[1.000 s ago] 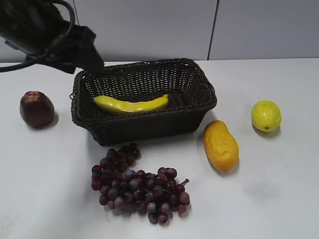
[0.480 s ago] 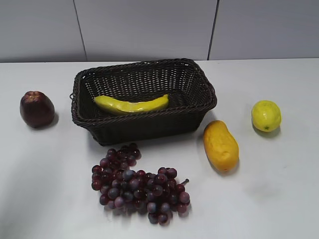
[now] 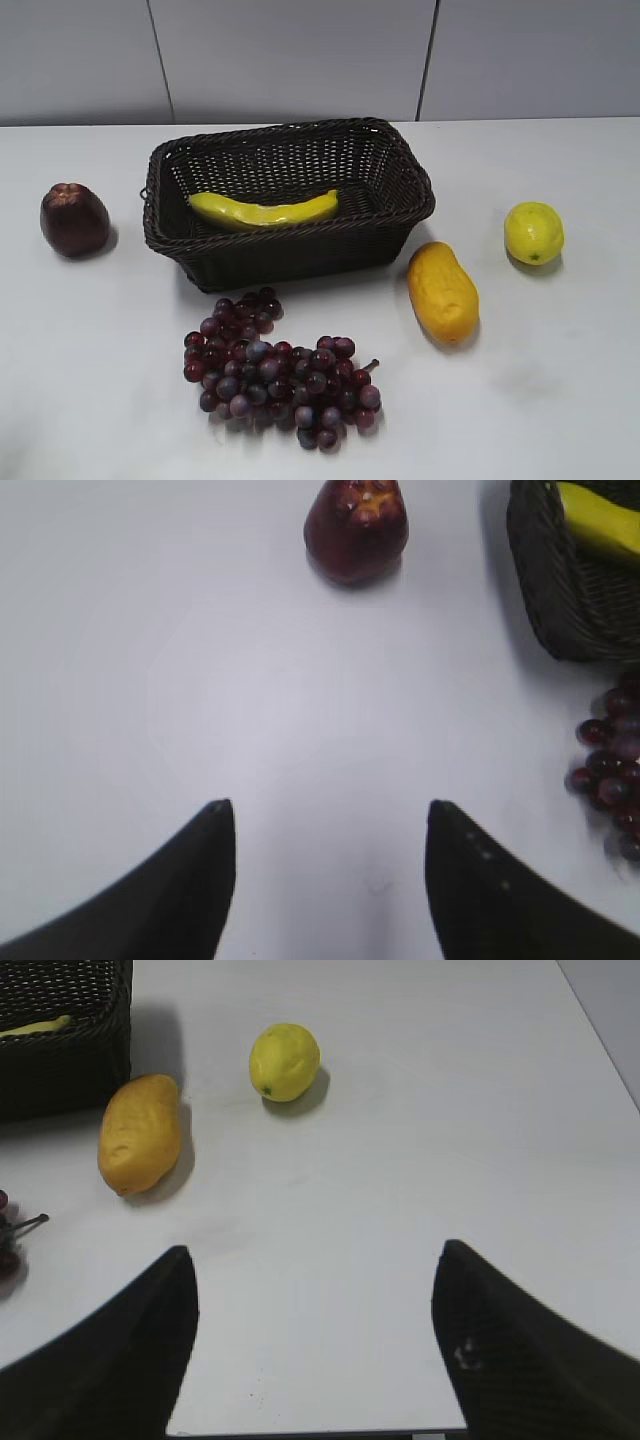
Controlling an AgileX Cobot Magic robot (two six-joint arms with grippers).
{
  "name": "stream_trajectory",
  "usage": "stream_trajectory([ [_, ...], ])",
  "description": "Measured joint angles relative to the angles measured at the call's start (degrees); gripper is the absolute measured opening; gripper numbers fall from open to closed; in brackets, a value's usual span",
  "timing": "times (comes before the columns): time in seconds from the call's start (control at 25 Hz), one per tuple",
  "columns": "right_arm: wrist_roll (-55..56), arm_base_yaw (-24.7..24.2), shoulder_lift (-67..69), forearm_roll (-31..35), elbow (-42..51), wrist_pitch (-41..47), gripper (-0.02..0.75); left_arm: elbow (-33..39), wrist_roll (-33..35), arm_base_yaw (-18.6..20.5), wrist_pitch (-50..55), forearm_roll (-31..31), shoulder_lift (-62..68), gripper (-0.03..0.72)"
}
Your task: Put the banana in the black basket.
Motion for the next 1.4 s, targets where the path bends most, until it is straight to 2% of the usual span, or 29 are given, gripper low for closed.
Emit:
stream_trajectory([
  [0.32,0.0,0.0,0.0,0.0,0.0,0.0,0.582,10.8,0.0,0.1,-1.6,0.8,-21.9,0.590],
  [0.72,0.0,0.0,0.0,0.0,0.0,0.0,0.582,14.8,-0.2,0.1,2.7,1.8,-42.1,0.590],
  [1.0,0.0,0.0,0.0,0.0,0.0,0.0,0.582,18.9,-0.3,0.1,4.0,3.5,-44.1,0.590],
  [1.4,0.0,0.0,0.0,0.0,0.0,0.0,0.582,19.0,-0.6,0.1,3.7,3.5,-44.1,0.585],
])
